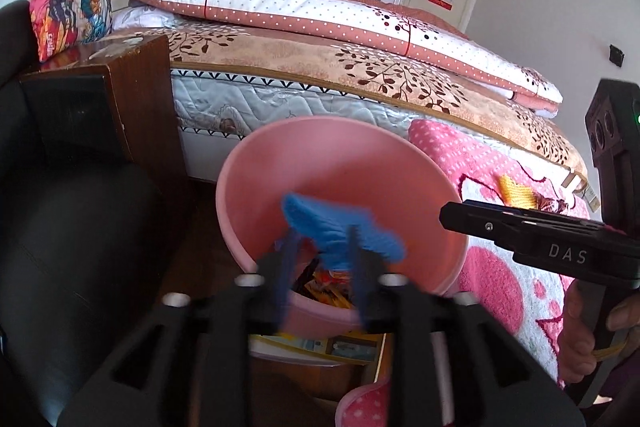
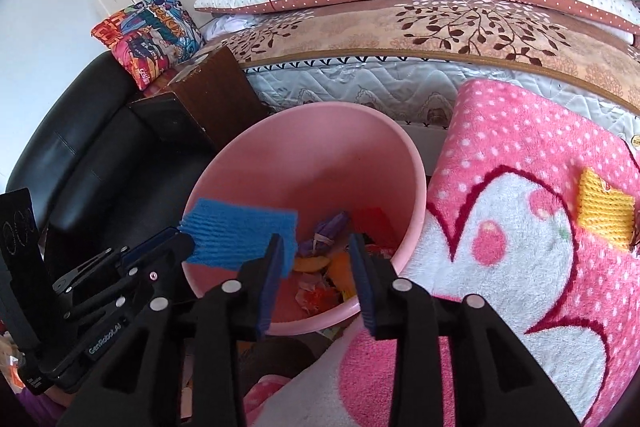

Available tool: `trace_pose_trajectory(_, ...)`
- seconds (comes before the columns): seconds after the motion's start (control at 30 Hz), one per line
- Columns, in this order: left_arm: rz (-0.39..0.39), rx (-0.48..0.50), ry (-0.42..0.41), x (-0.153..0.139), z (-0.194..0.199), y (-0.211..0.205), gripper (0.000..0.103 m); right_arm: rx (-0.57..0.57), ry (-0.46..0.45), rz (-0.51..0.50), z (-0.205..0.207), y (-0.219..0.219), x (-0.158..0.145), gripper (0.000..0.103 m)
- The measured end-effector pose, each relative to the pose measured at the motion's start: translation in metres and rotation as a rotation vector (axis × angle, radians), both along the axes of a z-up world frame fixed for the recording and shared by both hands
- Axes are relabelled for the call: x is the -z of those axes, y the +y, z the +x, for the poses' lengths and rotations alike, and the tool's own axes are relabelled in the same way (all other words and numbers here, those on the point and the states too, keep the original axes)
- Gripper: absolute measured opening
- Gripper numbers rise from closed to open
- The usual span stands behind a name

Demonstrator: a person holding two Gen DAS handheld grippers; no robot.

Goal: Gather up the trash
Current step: 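Carry the blue mesh sleeve and orange peel over the bucket and open both grippers, then move both open grippers from the bucket back over the blanket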

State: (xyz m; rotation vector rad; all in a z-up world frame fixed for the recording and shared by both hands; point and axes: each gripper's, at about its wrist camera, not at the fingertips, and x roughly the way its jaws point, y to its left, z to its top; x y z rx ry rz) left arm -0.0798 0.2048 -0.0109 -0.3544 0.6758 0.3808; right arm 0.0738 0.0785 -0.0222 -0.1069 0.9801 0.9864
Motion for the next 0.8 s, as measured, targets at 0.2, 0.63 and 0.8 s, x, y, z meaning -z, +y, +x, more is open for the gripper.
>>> trace_pose_trajectory(0.2,-0.024,0.006,-0.019,0.000,-0.002,0.001,0.039,0.006,-0.020,-0.007,-0.003,-0.008,0.002,0.040)
trace_pose_trajectory(0.63,-0.042,0.066,-0.030,-0.002,0.013,-0.025,0.039,0.112,-0.062,-0.042,-0.016,-0.075,0.006,0.040)
trace_pose_trajectory(0.8,-0.022,0.133,-0.034,-0.004,0.027,-0.050,0.039,0.245,-0.067,-0.044,-0.003,-0.134,0.007,0.040)
